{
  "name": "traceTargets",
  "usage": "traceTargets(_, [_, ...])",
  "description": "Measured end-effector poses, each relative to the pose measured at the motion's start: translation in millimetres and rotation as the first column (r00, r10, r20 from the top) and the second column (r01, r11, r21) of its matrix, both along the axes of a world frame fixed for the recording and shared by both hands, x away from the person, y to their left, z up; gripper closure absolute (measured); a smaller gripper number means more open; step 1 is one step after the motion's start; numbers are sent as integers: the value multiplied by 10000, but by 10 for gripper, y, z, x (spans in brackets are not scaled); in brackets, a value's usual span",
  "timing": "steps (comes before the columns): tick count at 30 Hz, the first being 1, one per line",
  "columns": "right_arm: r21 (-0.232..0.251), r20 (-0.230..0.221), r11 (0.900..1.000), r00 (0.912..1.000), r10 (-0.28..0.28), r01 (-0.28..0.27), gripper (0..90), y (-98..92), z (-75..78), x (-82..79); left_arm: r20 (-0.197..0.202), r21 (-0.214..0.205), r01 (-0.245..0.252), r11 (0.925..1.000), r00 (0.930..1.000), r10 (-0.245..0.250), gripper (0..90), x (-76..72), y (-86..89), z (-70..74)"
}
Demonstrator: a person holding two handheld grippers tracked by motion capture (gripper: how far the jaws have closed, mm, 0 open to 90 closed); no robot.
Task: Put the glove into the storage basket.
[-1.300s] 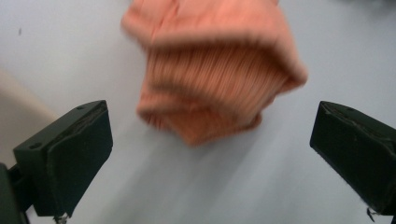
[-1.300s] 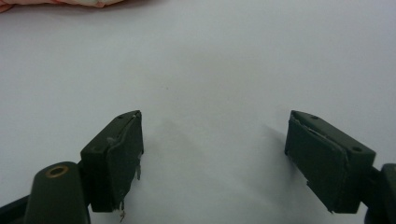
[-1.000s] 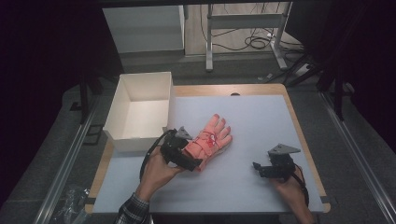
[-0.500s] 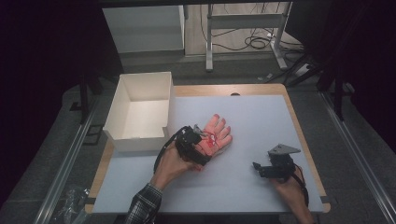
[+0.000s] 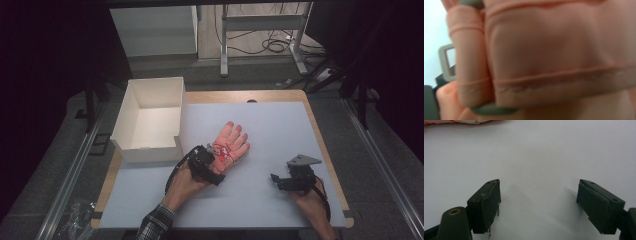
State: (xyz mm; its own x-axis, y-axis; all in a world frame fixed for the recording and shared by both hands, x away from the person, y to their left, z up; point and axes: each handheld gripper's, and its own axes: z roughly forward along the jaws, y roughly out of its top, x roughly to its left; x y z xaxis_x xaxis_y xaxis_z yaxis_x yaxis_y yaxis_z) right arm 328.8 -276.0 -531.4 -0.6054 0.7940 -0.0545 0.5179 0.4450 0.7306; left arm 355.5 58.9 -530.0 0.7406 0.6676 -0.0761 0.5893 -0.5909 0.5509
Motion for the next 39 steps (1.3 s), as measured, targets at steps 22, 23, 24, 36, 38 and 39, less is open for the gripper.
traceTargets(22, [-15,7,10000,10000,-32,32,190,2,0,-2,211,21,321,9995,9993,-321,416,36,78,240])
traceTargets(23, [-16,8,10000,10000,-34,34,190,2,0,-2,235,37,259,9997,9994,-260,416,47,78,261])
traceTargets(24, [-15,9,10000,10000,-33,33,190,2,0,-2,235,35,212,9998,9995,-213,415,55,78,280])
traceTargets(36, [-15,2,10000,10000,-44,44,189,3,0,-3,505,61,-298,9995,9983,294,407,211,50,582])
traceTargets(38, [-20,12,10000,10000,-41,41,189,2,0,-3,506,67,-336,9994,9982,332,406,237,48,630])
traceTargets(39, [-20,15,10000,10000,-39,39,189,2,0,-2,523,95,-377,9992,9979,371,406,251,45,660])
